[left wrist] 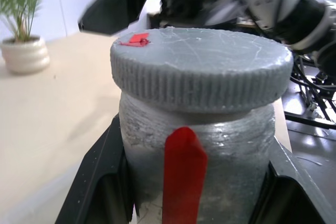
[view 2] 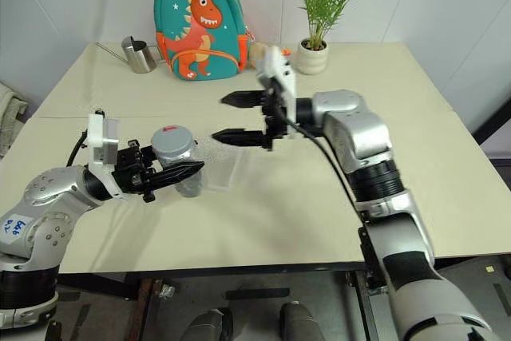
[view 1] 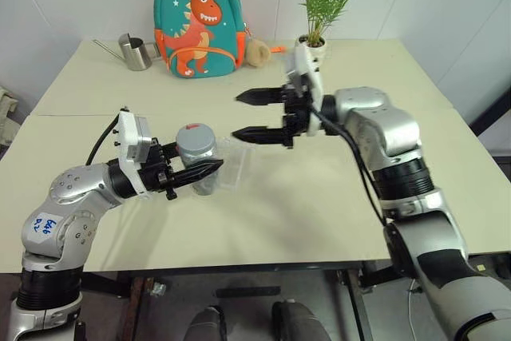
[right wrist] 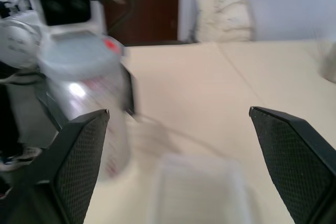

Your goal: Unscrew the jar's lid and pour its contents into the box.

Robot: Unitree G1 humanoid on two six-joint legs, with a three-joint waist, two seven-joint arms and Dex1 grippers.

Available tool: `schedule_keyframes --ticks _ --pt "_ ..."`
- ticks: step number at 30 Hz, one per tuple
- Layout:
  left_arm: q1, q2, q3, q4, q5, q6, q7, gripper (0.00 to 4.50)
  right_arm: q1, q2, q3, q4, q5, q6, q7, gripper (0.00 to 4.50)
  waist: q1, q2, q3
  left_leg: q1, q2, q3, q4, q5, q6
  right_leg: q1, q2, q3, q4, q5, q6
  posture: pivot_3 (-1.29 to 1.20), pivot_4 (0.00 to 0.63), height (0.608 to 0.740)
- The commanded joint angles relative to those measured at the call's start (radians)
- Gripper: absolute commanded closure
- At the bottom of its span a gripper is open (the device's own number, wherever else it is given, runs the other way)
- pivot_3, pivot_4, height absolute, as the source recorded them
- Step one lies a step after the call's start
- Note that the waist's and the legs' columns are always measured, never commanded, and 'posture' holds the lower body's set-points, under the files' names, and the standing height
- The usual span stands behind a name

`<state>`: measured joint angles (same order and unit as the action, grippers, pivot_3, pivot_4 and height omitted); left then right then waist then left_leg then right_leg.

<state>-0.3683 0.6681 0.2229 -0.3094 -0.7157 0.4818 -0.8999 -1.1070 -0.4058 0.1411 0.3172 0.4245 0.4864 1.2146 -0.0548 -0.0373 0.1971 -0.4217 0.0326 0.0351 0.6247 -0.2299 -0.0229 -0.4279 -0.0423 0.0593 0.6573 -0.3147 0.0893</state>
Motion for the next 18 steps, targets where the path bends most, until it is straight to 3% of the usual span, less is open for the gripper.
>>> schedule_keyframes --ticks 1,8,13,18 --pt "0.012 -0.013 0.025 -0.025 -0.018 -0.049 -0.024 2.48 -0.002 -0.032 -0.041 -0.007 0.015 -0.006 0.035 0.01 -0.006 0.000 0.000 0.000 0.000 0.001 0.000 0.000 0.000 0.000 0.000 0.001 0.000 0.000 0.000 0.00 0.150 0.740" --pt "0.007 -0.011 0.019 0.002 -0.018 -0.055 -0.052 2.48 -0.004 -0.016 -0.082 -0.096 0.096 0.101 0.033 0.01 -0.006 0.000 0.000 0.000 0.002 0.001 0.000 0.000 0.000 0.000 0.002 0.001 0.001 0.000 0.000 0.00 0.150 0.740" --pt "-0.020 -0.011 0.005 0.038 0.004 -0.072 -0.071 2.48 0.008 0.053 -0.072 -0.236 0.168 0.198 -0.030 0.01 -0.004 0.000 0.000 0.000 0.002 0.000 0.001 0.000 0.000 0.000 0.001 0.000 0.001 0.000 0.000 0.00 0.150 0.740" --pt "-0.055 -0.026 -0.020 0.073 0.025 -0.084 -0.072 2.48 0.028 0.140 -0.009 -0.295 0.135 0.204 -0.123 0.01 -0.002 0.000 0.000 0.000 0.001 0.000 0.001 0.000 0.000 0.000 0.000 0.000 0.001 0.000 0.000 0.00 0.150 0.740"
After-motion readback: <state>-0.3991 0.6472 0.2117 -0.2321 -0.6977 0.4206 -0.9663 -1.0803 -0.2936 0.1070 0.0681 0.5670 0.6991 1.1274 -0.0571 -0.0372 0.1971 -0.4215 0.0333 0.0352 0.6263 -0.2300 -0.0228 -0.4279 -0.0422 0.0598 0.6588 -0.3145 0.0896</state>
